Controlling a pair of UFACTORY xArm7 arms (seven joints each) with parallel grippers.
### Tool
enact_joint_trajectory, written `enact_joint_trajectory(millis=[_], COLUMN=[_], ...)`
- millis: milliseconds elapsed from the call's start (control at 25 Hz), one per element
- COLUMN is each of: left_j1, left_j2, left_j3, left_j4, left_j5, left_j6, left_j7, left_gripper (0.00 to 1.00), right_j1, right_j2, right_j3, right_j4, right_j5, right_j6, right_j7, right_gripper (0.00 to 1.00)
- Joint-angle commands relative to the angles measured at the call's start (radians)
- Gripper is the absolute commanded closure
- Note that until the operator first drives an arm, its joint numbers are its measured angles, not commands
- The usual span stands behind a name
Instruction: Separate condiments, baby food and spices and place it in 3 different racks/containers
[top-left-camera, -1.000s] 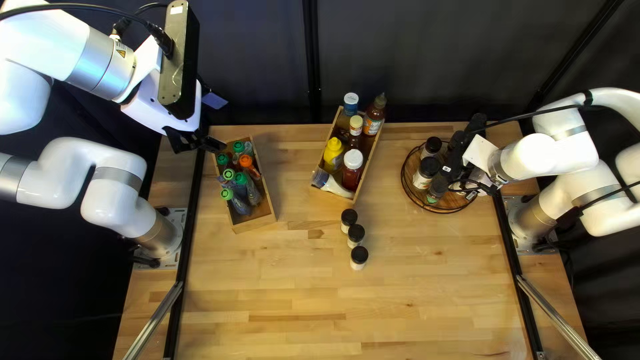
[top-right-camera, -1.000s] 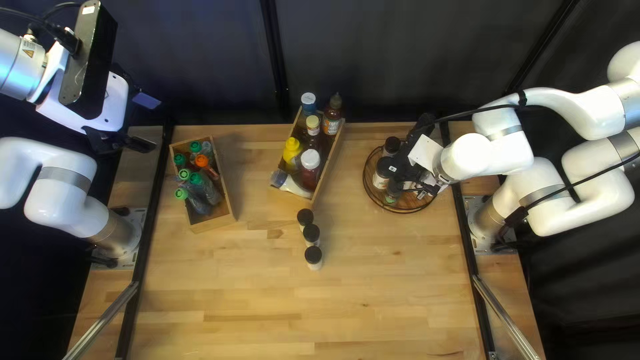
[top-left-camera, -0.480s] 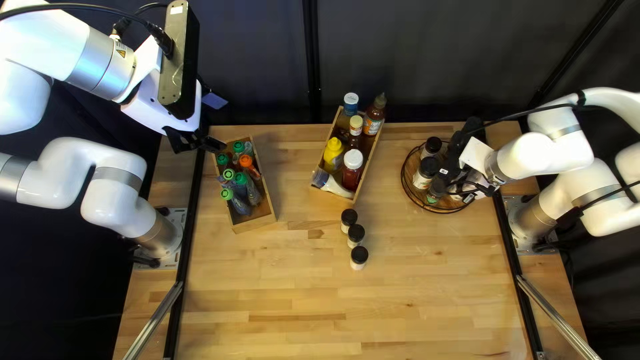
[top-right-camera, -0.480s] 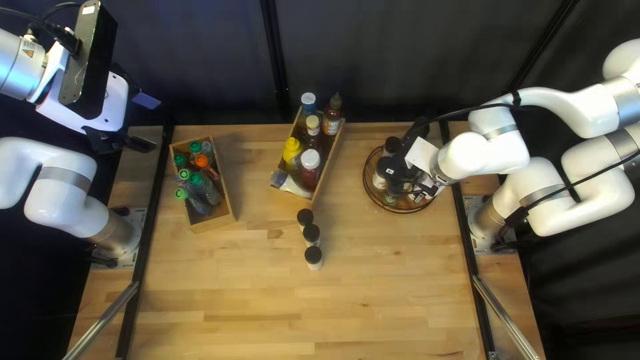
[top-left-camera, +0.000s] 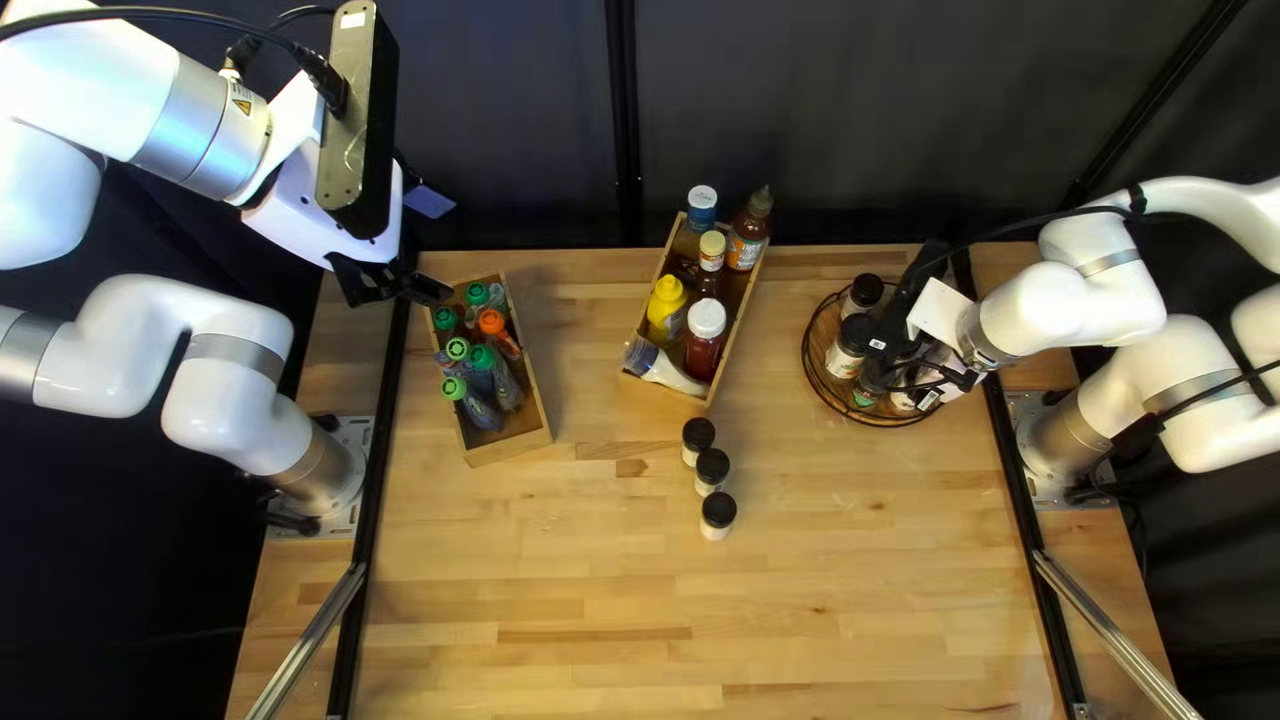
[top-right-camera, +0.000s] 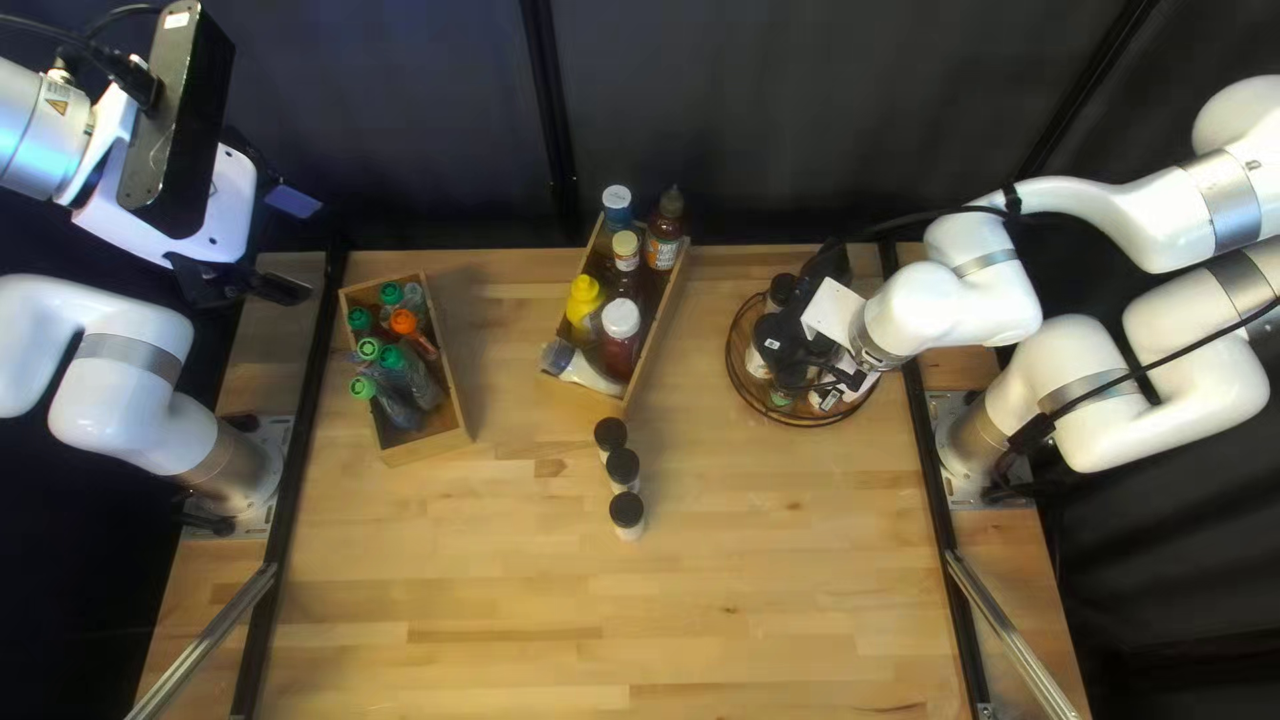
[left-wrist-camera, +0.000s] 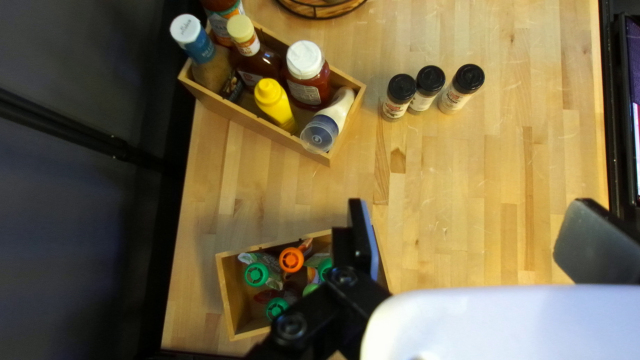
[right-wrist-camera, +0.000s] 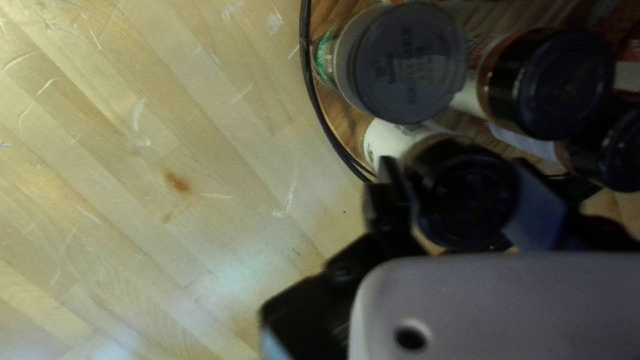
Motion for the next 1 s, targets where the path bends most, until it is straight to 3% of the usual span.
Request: enact_joint_trajectory(millis=[40, 160, 280, 480, 720, 1000], left_j1=[0.0, 0.0, 0.0, 0.0, 0.0, 0.0], left_j2=[0.0, 0.0, 0.0, 0.0, 0.0, 0.0], left_j3=[0.0, 0.0, 0.0, 0.0, 0.0, 0.0], left_j4=[0.0, 0.0, 0.0, 0.0, 0.0, 0.0], left_j5=[0.0, 0.0, 0.0, 0.0, 0.0, 0.0], left_j6=[0.0, 0.0, 0.0, 0.0, 0.0, 0.0], left_j7=[0.0, 0.0, 0.0, 0.0, 0.0, 0.0], left_gripper=[0.0, 0.0, 0.0, 0.0, 0.0, 0.0], right_j1=[0.015, 0.042, 0.085, 0.16, 0.196, 0.215], right_j2=[-0.021, -0.04, -0.044, 0.044, 0.445, 0.717], right_j3=[0.023, 0.068, 0.129, 0.198, 0.274, 0.303], right_j4=[0.012, 0.039, 0.074, 0.134, 0.364, 0.611], right_j5=[0.02, 0.049, 0.07, 0.063, 0.064, 0.152], right_j6=[0.032, 0.078, 0.089, -0.032, -0.215, -0.219], right_j7=[0.009, 0.031, 0.058, 0.097, 0.277, 0.46], right_gripper=[0.08, 0.0, 0.0, 0.0, 0.0, 0.0])
